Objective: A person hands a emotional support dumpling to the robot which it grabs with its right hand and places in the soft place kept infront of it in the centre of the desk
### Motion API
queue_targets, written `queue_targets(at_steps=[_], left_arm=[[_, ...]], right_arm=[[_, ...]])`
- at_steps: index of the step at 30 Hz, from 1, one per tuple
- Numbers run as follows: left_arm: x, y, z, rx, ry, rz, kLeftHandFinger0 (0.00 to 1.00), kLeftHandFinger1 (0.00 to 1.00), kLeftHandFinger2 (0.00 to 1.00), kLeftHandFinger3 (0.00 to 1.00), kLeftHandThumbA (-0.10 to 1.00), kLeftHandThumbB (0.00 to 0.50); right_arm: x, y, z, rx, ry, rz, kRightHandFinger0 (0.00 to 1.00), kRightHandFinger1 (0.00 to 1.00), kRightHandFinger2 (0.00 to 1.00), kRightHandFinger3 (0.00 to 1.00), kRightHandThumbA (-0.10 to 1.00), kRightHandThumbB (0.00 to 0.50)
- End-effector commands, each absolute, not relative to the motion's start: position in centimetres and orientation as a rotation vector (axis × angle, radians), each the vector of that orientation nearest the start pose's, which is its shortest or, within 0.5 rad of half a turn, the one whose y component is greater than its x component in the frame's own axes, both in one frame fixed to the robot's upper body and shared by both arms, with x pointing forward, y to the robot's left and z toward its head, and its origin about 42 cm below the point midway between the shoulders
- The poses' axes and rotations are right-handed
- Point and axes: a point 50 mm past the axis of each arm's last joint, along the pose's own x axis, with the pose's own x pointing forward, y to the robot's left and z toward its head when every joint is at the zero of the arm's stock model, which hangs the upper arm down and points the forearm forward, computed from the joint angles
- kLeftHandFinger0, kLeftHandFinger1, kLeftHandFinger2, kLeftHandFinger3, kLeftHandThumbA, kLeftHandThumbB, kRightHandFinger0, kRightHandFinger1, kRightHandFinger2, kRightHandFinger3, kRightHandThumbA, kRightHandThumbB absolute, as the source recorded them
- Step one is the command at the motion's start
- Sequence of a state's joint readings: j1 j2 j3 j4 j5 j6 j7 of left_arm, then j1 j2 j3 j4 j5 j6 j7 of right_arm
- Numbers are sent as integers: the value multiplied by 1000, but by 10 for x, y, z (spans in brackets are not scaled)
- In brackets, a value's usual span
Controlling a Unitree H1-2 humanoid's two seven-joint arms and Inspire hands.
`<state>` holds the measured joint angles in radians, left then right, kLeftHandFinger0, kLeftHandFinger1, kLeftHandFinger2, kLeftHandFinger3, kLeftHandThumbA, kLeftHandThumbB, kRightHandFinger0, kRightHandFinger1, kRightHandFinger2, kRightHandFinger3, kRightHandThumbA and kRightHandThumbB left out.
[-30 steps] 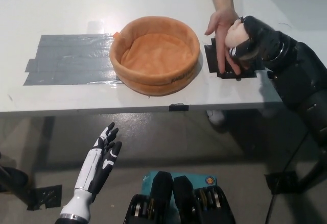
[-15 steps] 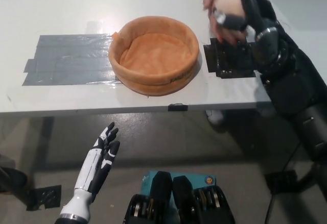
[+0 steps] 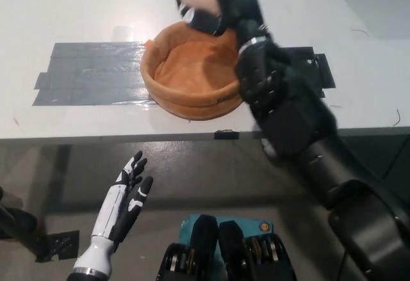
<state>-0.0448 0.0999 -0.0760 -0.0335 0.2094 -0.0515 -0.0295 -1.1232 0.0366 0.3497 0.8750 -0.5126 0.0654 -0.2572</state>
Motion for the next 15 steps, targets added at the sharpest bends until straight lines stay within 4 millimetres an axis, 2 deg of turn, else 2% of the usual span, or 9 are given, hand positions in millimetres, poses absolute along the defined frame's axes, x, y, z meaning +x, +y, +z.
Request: queue_targets(at_steps=[1, 4, 5, 6, 7, 8, 9, 11, 15], left_arm=[[298, 213, 130, 330, -176, -123, 1000, 1000, 1000, 1000, 905, 32], [299, 213, 131, 328, -182, -124, 1000, 1000, 1000, 1000, 907, 36], [301, 213, 132, 328, -185, -126, 1000, 1000, 1000, 1000, 910, 45], [301, 213, 133, 326, -184, -127, 1000, 1000, 1000, 1000, 911, 47], [303, 213, 133, 333, -187, -127, 1000, 1000, 1000, 1000, 919, 60], [303, 213, 134, 332, -188, -129, 1000, 1000, 1000, 1000, 925, 68], [303, 213, 134, 334, -190, -130, 1000, 1000, 1000, 1000, 927, 69], [303, 214, 135, 340, -192, -131, 1000, 1000, 1000, 1000, 930, 67], [305, 214, 136, 342, -193, -132, 1000, 1000, 1000, 1000, 921, 47]], right_arm=[[541, -5, 351, -887, -550, 138, 0, 378, 883, 729, -100, 204], [545, -2, 338, -908, -492, 176, 2, 444, 898, 718, -100, 197], [546, -3, 333, -926, -471, 183, 43, 489, 936, 833, -100, 235], [547, -3, 330, -930, -463, 188, 34, 454, 835, 740, -100, 237], [548, -4, 326, -943, -420, 213, 173, 526, 827, 870, -86, 245], [551, -6, 322, -976, -351, 288, 902, 1000, 1000, 1000, 399, 297], [552, -7, 320, -1006, -324, 322, 1000, 1000, 1000, 1000, 504, 315], [553, -10, 317, -1012, -303, 343, 1000, 1000, 1000, 1000, 649, 408], [553, -15, 322, -961, -327, 352, 1000, 1000, 1000, 1000, 803, 445]])
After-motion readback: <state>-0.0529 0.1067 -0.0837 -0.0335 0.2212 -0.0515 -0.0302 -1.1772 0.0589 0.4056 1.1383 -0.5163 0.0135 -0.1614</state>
